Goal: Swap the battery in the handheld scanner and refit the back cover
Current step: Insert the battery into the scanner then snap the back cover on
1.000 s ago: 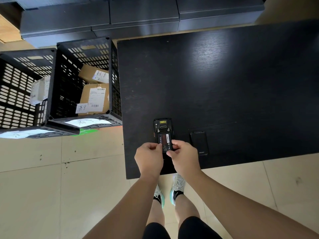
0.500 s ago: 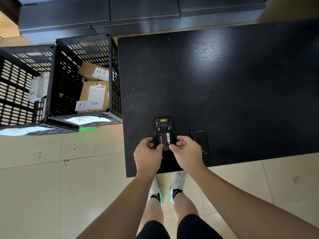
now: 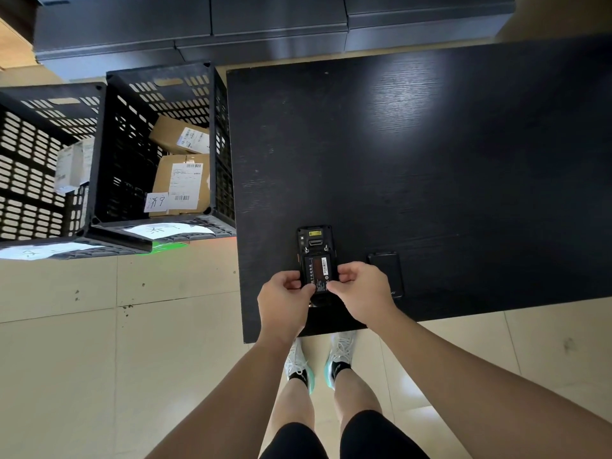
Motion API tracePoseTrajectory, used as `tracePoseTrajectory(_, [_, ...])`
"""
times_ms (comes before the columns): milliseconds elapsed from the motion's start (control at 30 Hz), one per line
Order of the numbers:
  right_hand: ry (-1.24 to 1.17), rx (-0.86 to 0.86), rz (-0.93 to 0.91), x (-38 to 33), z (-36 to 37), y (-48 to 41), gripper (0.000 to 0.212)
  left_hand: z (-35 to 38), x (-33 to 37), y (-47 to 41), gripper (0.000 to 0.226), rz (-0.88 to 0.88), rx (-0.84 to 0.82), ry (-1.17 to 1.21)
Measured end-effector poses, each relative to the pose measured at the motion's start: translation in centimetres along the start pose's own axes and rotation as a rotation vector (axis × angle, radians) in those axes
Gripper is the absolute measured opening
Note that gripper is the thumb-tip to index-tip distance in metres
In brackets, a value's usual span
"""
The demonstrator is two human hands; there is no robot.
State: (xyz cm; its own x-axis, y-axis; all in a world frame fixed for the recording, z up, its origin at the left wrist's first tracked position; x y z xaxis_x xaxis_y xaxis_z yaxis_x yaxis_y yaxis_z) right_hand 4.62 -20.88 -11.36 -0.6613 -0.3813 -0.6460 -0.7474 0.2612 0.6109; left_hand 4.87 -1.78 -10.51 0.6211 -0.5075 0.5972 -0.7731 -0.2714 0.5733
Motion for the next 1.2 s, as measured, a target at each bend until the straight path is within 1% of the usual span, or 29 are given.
tracePoseTrajectory(100, [-0.005,0.017,0.002,0.2,0.0,-0.1,0.036,0.1,0.0,-0.3,0.033,-0.018,0.004,-0.011])
tracePoseTrajectory(167, [-0.017,0.023,0.0,0.3,-0.1,0.0,0.036,-0.1,0.4,-0.1,0.033,-0.016,0.035,-0.023])
tracePoseTrajectory(233, [-0.036,0.048,-0.005,0.3,-0.7,0.3,0.034,-0.3,1.5,0.6,0.033,0.025,0.107,-0.042])
tracePoseTrajectory(300, [-0.055,0.105,-0.02,0.3,-2.7,0.3,0.03,0.5,3.2,1.5,0.03,0.073,0.139,-0.033])
tracePoseTrajectory(367, [-0.074,0.162,-0.002,1.1,-5.5,0.3,0.028,2.6,5.0,2.7,0.027,0.115,0.089,-0.023])
tracePoseTrajectory(433, [-0.089,0.202,0.045,2.4,-8.4,0.1,0.028,5.5,6.4,3.7,0.023,0.118,-0.022,0.004])
tracePoseTrajectory(500, [-0.061,0.225,0.084,3.8,-10.5,-0.1,0.028,8.3,6.8,4.2,0.023,0.071,-0.118,0.026])
tracePoseTrajectory(600, [-0.051,0.191,0.16,5.9,-11.5,-0.5,0.031,10.8,6.2,4.3,0.025,-0.02,-0.179,0.025])
tracePoseTrajectory(700, [-0.066,0.144,0.201,6.9,-11.0,-0.6,0.031,11.7,5.6,4.2,0.028,-0.066,-0.167,-0.011])
tracePoseTrajectory(800, [-0.031,0.136,0.176,6.9,-10.6,-0.7,0.029,12.0,5.2,4.2,0.03,-0.121,-0.151,-0.002])
tracePoseTrajectory(1000, [-0.124,0.127,0.202,7.0,-10.2,-0.9,0.029,13.0,4.1,4.4,0.022,-0.306,-0.134,0.17])
tracePoseTrajectory(1200, [-0.163,0.127,0.212,7.0,-10.1,-0.9,0.027,13.2,3.5,4.2,0.02,-0.358,-0.12,0.236])
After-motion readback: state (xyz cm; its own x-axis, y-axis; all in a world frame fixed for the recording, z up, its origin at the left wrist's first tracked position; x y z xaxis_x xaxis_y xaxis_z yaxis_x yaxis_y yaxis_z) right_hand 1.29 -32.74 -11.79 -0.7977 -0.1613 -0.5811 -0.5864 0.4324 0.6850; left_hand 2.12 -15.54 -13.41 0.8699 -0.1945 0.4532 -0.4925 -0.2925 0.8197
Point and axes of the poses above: each hand's wrist, its own y-axis away from the middle knuckle, its own z-axis out of the palm, x = y × z, the point moved 8 cm from there along -y, towards the middle knuckle, and after that the axes turned 6 degrees about -y, right-handed, at the moved point
